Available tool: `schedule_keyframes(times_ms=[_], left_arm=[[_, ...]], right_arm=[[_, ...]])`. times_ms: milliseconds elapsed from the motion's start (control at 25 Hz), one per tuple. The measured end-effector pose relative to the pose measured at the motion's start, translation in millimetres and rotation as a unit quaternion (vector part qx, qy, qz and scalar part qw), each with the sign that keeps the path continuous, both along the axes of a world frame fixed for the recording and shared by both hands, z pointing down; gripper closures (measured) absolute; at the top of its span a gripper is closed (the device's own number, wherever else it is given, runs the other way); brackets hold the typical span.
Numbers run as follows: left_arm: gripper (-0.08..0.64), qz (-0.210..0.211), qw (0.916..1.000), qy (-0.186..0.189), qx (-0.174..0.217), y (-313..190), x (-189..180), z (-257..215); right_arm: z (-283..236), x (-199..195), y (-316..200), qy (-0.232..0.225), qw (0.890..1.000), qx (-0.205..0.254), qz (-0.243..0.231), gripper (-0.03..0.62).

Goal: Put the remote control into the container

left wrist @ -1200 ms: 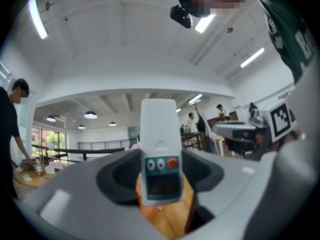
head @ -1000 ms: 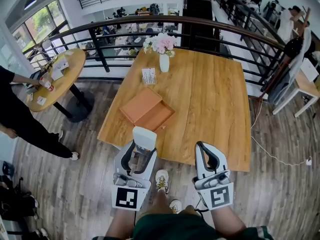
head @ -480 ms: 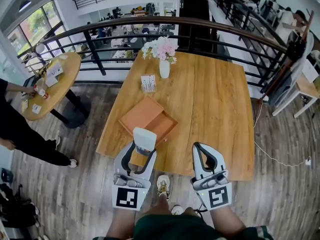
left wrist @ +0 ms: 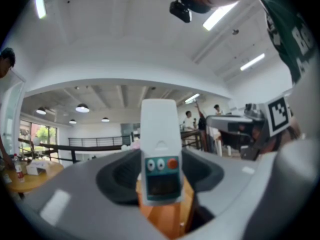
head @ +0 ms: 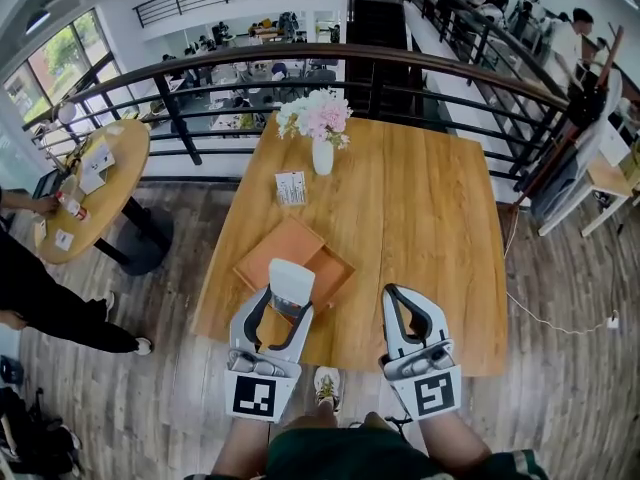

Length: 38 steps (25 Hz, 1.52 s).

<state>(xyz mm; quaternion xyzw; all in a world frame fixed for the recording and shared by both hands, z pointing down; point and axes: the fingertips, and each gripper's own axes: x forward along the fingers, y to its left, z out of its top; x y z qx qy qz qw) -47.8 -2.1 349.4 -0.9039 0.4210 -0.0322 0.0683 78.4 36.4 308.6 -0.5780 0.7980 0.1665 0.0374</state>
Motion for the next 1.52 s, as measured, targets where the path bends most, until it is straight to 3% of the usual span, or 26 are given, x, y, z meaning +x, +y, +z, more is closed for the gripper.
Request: schedule_keyframes(times_ms=[840,1520], left_arm=[[0.311,0.044,0.9988,-0.008,-0.022,-71,-1,13],[0.313,0.012,0.9989,-0.023,-0.040,-92,10,23]], right_arm=[[-20,-15,-79,0.024,0.999,0.012,0.040,0.577],[-5,-2,-115,0.012,1.000,-0.002,-0.001,0.577]])
